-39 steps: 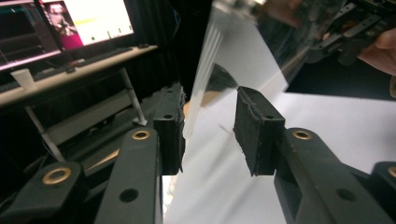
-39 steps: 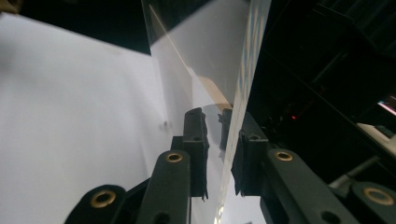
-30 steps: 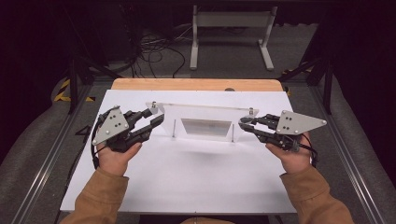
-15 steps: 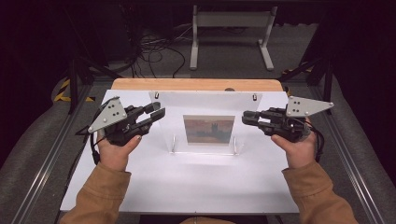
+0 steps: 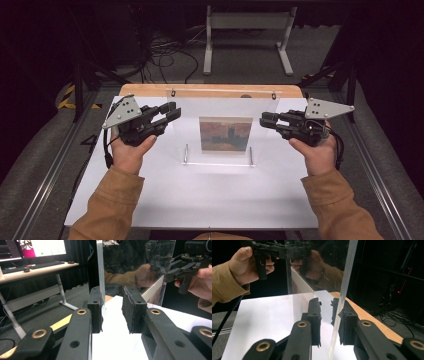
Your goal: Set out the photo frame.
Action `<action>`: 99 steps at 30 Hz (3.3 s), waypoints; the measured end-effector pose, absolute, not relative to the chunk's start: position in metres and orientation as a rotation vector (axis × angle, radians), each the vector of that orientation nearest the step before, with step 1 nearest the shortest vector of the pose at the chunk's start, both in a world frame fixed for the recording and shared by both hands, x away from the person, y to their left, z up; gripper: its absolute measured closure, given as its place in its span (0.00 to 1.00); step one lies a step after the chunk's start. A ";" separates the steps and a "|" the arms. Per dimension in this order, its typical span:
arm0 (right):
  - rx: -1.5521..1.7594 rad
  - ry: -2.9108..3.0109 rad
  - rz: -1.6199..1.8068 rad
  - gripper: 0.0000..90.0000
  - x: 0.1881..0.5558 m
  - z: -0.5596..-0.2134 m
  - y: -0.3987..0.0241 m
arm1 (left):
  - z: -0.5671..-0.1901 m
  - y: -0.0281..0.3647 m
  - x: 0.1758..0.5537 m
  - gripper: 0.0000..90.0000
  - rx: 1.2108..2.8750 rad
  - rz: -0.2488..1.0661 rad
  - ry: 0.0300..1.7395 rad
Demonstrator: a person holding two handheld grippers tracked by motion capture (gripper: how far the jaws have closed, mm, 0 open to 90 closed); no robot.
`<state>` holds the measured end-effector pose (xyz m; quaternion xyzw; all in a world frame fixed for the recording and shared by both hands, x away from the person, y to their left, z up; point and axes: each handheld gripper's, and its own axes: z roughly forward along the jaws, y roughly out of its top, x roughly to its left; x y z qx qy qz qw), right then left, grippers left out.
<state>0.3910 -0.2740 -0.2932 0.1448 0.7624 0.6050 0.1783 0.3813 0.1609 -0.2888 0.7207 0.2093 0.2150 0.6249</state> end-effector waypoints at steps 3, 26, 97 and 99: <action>0.428 2.153 1.713 0.81 0.395 -0.293 -0.274 | -0.289 0.161 0.386 0.78 1.648 0.483 0.492; 0.508 2.102 1.640 0.72 0.410 -0.294 -0.267 | -0.291 0.159 0.408 0.76 1.626 0.441 0.542; 0.985 2.152 1.387 0.27 0.348 -0.437 -0.337 | -0.450 0.230 0.348 0.29 1.864 0.434 0.823; 0.990 2.170 1.375 0.27 0.350 -0.442 -0.334 | -0.453 0.228 0.350 0.29 1.886 0.434 0.832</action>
